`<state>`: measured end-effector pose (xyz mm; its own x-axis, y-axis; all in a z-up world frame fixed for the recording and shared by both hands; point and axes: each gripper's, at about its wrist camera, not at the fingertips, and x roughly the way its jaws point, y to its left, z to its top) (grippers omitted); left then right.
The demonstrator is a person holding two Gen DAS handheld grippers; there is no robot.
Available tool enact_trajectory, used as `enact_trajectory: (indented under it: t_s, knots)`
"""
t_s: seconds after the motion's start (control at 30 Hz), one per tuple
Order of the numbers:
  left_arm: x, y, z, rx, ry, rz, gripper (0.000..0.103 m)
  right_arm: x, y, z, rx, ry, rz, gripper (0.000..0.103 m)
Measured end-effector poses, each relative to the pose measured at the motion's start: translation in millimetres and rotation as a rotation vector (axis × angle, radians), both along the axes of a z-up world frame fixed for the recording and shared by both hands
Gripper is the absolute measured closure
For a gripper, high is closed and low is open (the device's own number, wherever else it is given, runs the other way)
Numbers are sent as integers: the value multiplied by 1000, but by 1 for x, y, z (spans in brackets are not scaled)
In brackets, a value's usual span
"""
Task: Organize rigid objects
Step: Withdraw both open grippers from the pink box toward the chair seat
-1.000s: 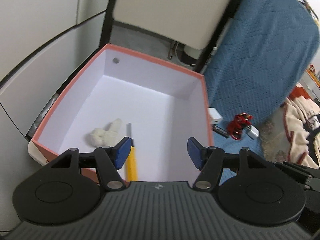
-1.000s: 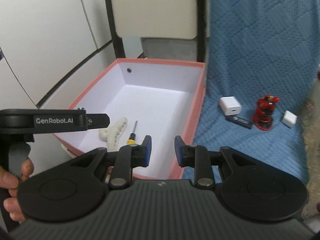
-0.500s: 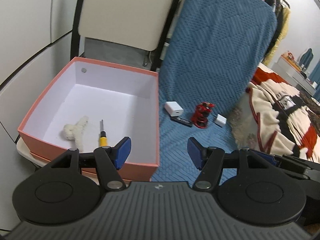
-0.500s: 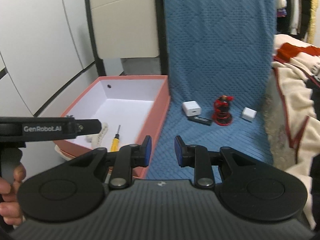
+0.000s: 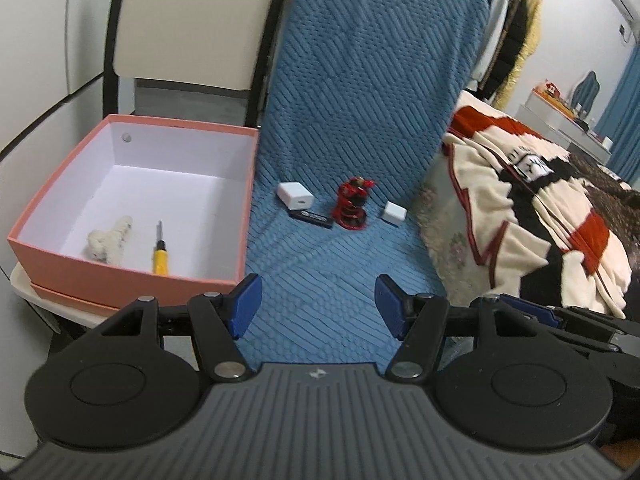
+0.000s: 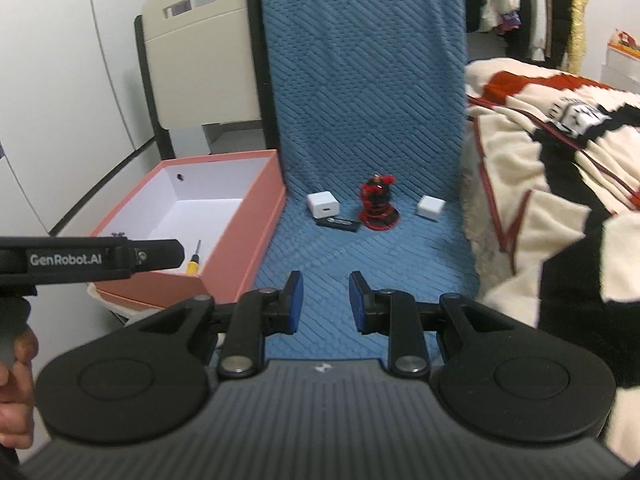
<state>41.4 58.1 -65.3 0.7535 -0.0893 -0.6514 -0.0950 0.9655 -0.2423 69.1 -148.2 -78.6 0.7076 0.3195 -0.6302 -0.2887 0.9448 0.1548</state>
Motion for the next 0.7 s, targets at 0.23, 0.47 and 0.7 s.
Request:
enact_trajectory:
  t_s: [0.23, 0.47, 0.7]
  knots:
    - [-3, -31, -10, 29, 24, -53, 35, -17, -29, -11, 3, 1, -69, 75]
    - [17, -42, -23, 34, 49, -71, 35, -20, -40, -31, 2, 18, -104, 75]
    - [54, -49, -43, 27, 74, -77, 35, 5, -39, -52, 11, 45, -122, 75]
